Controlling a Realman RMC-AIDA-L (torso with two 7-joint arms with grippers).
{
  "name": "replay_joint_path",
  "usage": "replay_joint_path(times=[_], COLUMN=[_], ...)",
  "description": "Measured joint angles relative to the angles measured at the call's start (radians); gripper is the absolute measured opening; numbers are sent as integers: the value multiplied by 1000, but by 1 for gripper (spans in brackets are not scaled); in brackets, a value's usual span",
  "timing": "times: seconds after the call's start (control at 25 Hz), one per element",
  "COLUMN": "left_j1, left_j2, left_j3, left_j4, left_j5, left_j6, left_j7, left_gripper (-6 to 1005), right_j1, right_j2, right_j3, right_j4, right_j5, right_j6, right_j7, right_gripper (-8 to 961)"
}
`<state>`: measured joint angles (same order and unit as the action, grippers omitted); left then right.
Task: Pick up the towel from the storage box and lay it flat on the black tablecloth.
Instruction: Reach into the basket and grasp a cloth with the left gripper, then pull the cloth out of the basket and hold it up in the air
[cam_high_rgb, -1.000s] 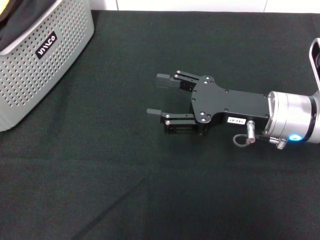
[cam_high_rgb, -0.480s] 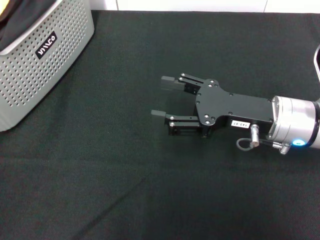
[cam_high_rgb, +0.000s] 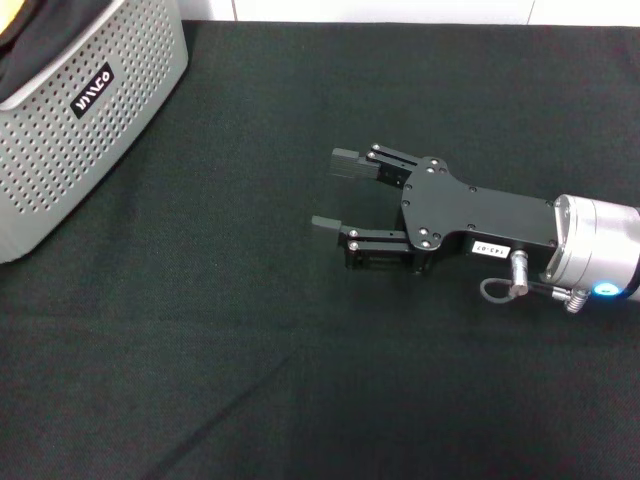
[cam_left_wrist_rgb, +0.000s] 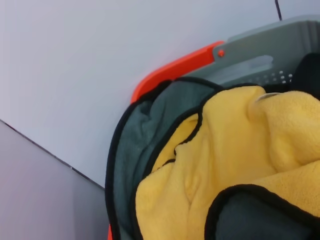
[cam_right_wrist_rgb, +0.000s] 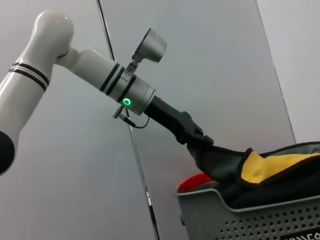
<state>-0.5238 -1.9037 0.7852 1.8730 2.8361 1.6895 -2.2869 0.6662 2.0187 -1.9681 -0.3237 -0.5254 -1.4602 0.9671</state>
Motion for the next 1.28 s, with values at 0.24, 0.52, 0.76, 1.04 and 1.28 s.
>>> replay_joint_path(times=[0.24, 0.52, 0.76, 1.04, 1.28], left_j1=[1, -53, -64, -76, -77], left_j2=[-30, -62, -58, -47, -47], left_j3=[1, 3, -30, -133, -156], left_j4=[92, 152, 148, 144, 142], left_j5=[-1, -19, -165, -410, -534], left_j6=[8, 10, 7, 4, 3], left_j7=[6, 8, 8, 8, -2], left_gripper=[23, 22, 21, 20, 19], right_j1=[-2, -28, -16, 19, 63], right_j2=[0, -2, -2, -1, 2], right_j3=[1, 22, 34, 48, 72], right_j4=[0, 0, 0, 0, -1], right_j5=[1, -2, 0, -2, 0], right_j6=[-4, -19, -14, 7, 51], right_j7=[-5, -15, -37, -84, -145], right_gripper=[868, 868, 868, 868, 869])
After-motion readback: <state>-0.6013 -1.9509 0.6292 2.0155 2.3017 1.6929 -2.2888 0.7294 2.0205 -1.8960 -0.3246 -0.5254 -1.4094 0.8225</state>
